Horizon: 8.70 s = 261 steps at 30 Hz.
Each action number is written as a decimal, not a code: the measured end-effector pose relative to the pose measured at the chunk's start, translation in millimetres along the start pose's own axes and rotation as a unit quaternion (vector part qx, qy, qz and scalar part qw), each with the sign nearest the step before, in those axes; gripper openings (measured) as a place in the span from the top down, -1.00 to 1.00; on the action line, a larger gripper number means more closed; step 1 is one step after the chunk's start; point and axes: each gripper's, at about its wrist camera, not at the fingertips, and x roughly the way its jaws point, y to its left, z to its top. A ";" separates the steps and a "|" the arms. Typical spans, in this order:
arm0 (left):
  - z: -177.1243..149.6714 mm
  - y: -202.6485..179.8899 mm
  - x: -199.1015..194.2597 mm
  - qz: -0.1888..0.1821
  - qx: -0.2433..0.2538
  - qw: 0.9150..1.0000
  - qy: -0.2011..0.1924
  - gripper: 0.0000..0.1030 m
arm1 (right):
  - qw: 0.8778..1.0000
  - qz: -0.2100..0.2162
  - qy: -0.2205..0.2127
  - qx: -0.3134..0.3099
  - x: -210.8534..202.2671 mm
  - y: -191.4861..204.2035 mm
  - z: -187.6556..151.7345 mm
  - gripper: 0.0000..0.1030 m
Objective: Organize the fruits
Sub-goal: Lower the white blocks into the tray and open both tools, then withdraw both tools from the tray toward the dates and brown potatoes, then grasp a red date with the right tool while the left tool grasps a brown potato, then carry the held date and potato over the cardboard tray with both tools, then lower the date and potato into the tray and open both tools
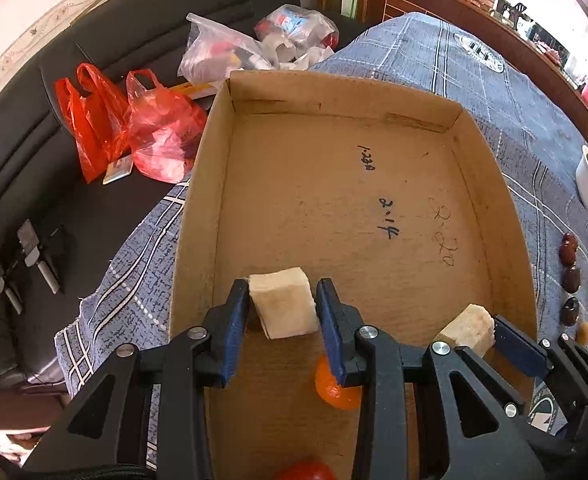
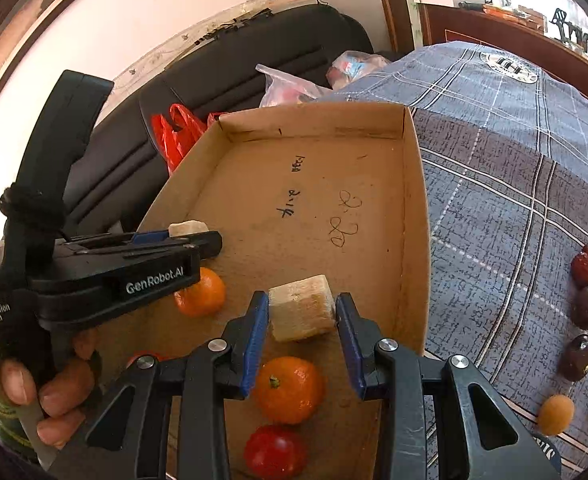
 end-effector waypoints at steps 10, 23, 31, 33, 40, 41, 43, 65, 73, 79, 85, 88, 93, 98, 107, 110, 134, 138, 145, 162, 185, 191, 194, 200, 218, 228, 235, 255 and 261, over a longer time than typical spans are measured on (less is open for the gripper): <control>-3.4 8.1 -14.1 -0.001 -0.021 1.000 -0.007 0.22 | 1.000 -0.004 0.000 -0.003 -6.3 5.3 0.7 0.24; -23.3 1.4 -67.4 -0.018 -0.034 0.997 -0.070 0.06 | 0.999 -0.003 -0.050 0.007 -70.8 -4.6 -16.5 0.08; -37.9 -12.3 -86.8 -0.026 -0.026 0.996 -0.085 0.06 | 0.997 -0.011 -0.075 0.024 -108.6 -19.1 -31.5 0.08; -42.1 -16.9 -91.3 -0.026 -0.021 0.995 -0.089 0.06 | 0.996 -0.017 -0.083 0.028 -117.8 -22.9 -35.6 0.08; -50.8 -34.7 -106.8 -0.030 -0.002 0.994 -0.105 0.06 | 0.992 -0.039 -0.102 0.055 -146.7 -47.7 -53.1 0.07; -51.8 -37.2 -108.1 -0.031 0.000 0.994 -0.106 0.06 | 0.992 -0.042 -0.104 0.060 -149.6 -51.0 -55.2 0.07; -54.1 -43.2 -110.4 -0.035 0.005 0.994 -0.106 0.06 | 0.990 -0.049 -0.108 0.071 -156.2 -60.6 -60.4 0.07; -78.8 -103.6 -126.6 -0.076 0.065 0.990 -0.098 0.07 | 0.979 -0.091 -0.120 0.134 -194.1 -120.8 -109.9 0.07; -88.5 -130.3 -122.1 -0.100 0.090 0.988 -0.081 0.07 | 0.977 -0.100 -0.120 0.148 -197.3 -131.3 -119.4 0.06; -96.0 -152.6 -116.0 -0.120 0.112 0.984 -0.064 0.07 | 0.976 -0.103 -0.118 0.153 -196.5 -136.1 -123.1 0.06; -97.1 -169.0 -101.5 -0.134 0.125 0.982 -0.040 0.07 | 0.975 -0.107 -0.114 0.157 -193.3 -142.3 -124.0 0.06; -97.3 -173.2 -95.4 -0.138 0.128 0.982 -0.032 0.07 | 0.975 -0.109 -0.111 0.159 -190.1 -146.5 -123.6 0.06; -97.9 -179.6 -87.3 -0.147 0.134 0.980 -0.023 0.07 | 0.976 -0.110 -0.104 0.158 -181.5 -152.7 -118.7 0.06; -95.2 -189.0 -76.7 -0.164 0.137 0.977 -0.022 0.07 | 0.977 -0.102 -0.102 0.155 -169.8 -157.3 -104.0 0.06; -84.0 -202.5 -46.7 -0.196 0.118 0.973 0.003 0.07 | 0.981 -0.083 -0.082 0.156 -117.4 -196.8 -35.7 0.31; -80.2 -203.4 -41.2 -0.203 0.115 0.972 0.006 0.07 | 0.984 -0.096 -0.061 0.137 -93.1 -205.3 -18.3 0.50; -75.3 -208.8 -29.4 -0.251 0.120 0.960 -0.002 0.52 | 0.991 -0.094 -0.029 0.086 -48.6 -212.7 20.2 0.61; -75.4 -204.3 -34.9 -0.236 0.124 0.964 -0.014 0.52 | 0.989 -0.088 -0.058 0.099 -79.0 -207.9 8.1 0.61; -78.8 -194.4 -58.9 -0.203 0.124 0.970 -0.048 0.52 | 0.988 -0.078 -0.085 0.105 -116.6 -187.9 -9.1 0.61; -70.0 -149.2 -98.3 -0.140 0.098 0.978 -0.119 0.51 | 0.986 -0.045 -0.118 0.106 -149.4 -136.8 -36.0 0.61; -57.7 -101.6 -107.5 -0.097 0.073 0.982 -0.145 0.51 | 0.990 -0.023 -0.115 0.078 -140.8 -88.9 -28.4 0.62; -54.4 -93.9 -105.5 -0.090 0.066 0.983 -0.144 0.51 | 0.991 -0.018 -0.113 0.071 -134.9 -80.8 -25.1 0.62; -52.6 -90.3 -105.5 -0.087 0.065 0.983 -0.145 0.51 | 0.991 -0.016 -0.112 0.068 -132.1 -78.3 -23.6 0.62; -48.2 -83.9 -102.6 -0.080 0.061 0.984 -0.145 0.51 | 0.992 -0.012 -0.107 0.064 -124.9 -73.2 -20.8 0.62; -28.0 -46.5 -89.5 -0.056 0.034 0.988 -0.140 0.51 | 0.994 0.010 -0.095 0.044 -97.5 -48.4 -1.7 0.62; -4.5 -18.3 -71.1 -0.040 0.006 0.991 -0.126 0.51 | 0.997 0.023 -0.070 0.023 -63.1 -27.3 12.0 0.62; 6.0 -12.6 -55.9 -0.029 0.001 0.994 -0.110 0.51 | 0.998 0.022 -0.049 0.014 -37.4 -18.7 20.6 0.62; 22.7 -23.7 4.8 0.003 -0.001 1.000 -0.019 0.49 | 0.999 -0.011 0.030 -0.012 31.0 -20.1 41.1 0.62; 25.3 -21.8 9.2 0.006 -0.007 1.000 -0.007 0.49 | 0.999 -0.014 0.031 -0.018 33.9 -18.9 40.2 0.59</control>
